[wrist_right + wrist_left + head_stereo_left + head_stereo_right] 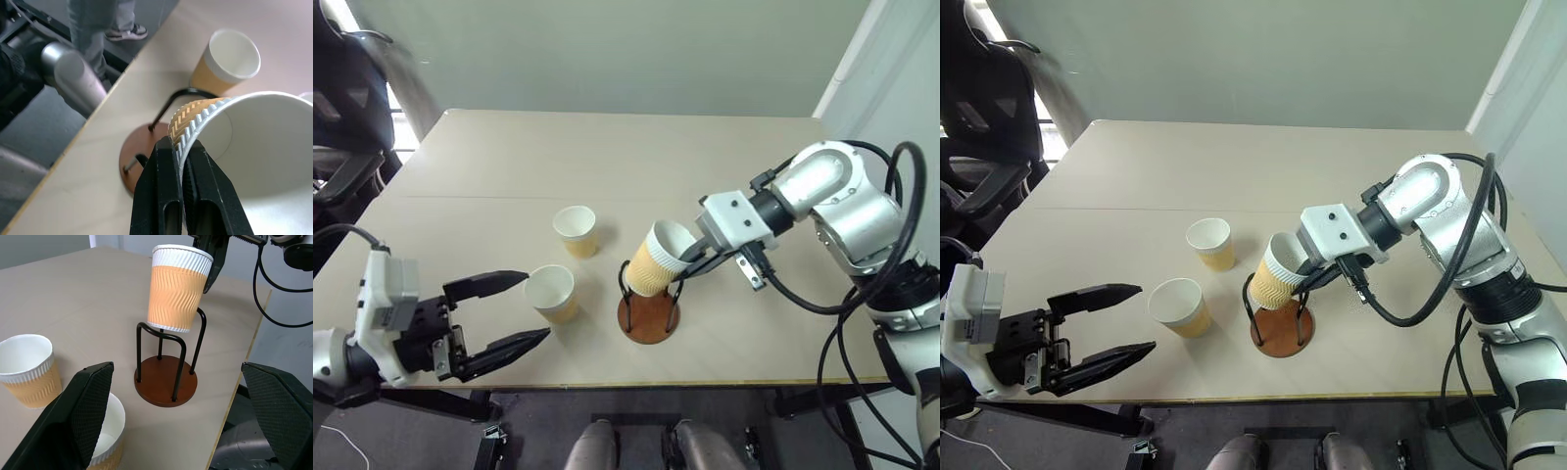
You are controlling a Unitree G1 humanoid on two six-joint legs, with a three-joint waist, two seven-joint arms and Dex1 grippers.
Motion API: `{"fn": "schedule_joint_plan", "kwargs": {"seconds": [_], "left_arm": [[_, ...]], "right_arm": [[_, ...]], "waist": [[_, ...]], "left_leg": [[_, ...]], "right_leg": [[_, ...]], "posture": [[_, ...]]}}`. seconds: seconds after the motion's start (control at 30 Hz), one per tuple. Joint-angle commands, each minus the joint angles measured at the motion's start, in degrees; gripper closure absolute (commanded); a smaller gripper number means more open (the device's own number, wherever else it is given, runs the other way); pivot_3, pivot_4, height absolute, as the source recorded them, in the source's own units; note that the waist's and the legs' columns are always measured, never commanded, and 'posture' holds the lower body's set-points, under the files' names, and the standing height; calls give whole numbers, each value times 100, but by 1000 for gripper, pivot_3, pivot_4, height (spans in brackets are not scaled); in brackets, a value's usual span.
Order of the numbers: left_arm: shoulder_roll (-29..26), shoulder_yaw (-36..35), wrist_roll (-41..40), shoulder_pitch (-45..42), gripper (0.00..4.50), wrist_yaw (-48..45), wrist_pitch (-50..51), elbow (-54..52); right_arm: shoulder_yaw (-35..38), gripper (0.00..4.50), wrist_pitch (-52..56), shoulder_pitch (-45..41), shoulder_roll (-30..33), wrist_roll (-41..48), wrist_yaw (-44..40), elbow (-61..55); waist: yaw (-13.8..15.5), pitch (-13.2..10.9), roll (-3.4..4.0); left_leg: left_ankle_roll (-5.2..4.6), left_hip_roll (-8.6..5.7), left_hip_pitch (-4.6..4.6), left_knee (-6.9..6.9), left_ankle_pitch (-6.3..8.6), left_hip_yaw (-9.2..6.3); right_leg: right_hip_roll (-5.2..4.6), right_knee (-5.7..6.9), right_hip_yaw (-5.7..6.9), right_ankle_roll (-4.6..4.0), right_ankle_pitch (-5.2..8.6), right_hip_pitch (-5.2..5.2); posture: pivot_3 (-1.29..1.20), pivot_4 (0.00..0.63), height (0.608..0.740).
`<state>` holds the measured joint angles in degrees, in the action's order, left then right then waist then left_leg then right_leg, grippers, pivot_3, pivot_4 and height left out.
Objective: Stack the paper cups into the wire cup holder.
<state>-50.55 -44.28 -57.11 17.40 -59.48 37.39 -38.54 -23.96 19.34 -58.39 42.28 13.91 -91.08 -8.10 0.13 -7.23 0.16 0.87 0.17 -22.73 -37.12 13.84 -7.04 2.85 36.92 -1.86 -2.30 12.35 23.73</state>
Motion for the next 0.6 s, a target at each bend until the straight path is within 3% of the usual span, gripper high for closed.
{"fn": "schedule_joint_plan", "kwargs": {"seconds": [0.03,0.4,0.5,0.6], "left_arm": [[-88,-207,-32,1,0,24,-107,-137],[-159,-232,-55,-1,0,67,-73,-135],[-181,-237,-66,12,0,79,-61,-142],[-208,-247,-88,12,0,165,-1,-131]], "right_arm": [[-20,4435,-112,-38,-49,-94,-53,-95],[24,4435,-109,71,-96,-160,-103,-314],[24,3864,-92,85,-94,-152,-113,-345],[27,2899,-118,94,-90,-170,-108,-347]], "waist": [[0,0,0],[-1,0,0],[-1,0,0],[-1,0,0]], "left_leg": [[1,0,0,0,0,0],[4,1,0,2,3,0],[4,1,1,2,3,0],[5,0,1,2,3,-1]], "right_leg": [[0,0,0,0,0,0],[0,0,1,0,0,0],[0,0,1,-2,1,0],[0,0,1,-4,2,0]], "posture": [[0,150,740],[0,150,740],[0,150,740],[0,150,740]]}}
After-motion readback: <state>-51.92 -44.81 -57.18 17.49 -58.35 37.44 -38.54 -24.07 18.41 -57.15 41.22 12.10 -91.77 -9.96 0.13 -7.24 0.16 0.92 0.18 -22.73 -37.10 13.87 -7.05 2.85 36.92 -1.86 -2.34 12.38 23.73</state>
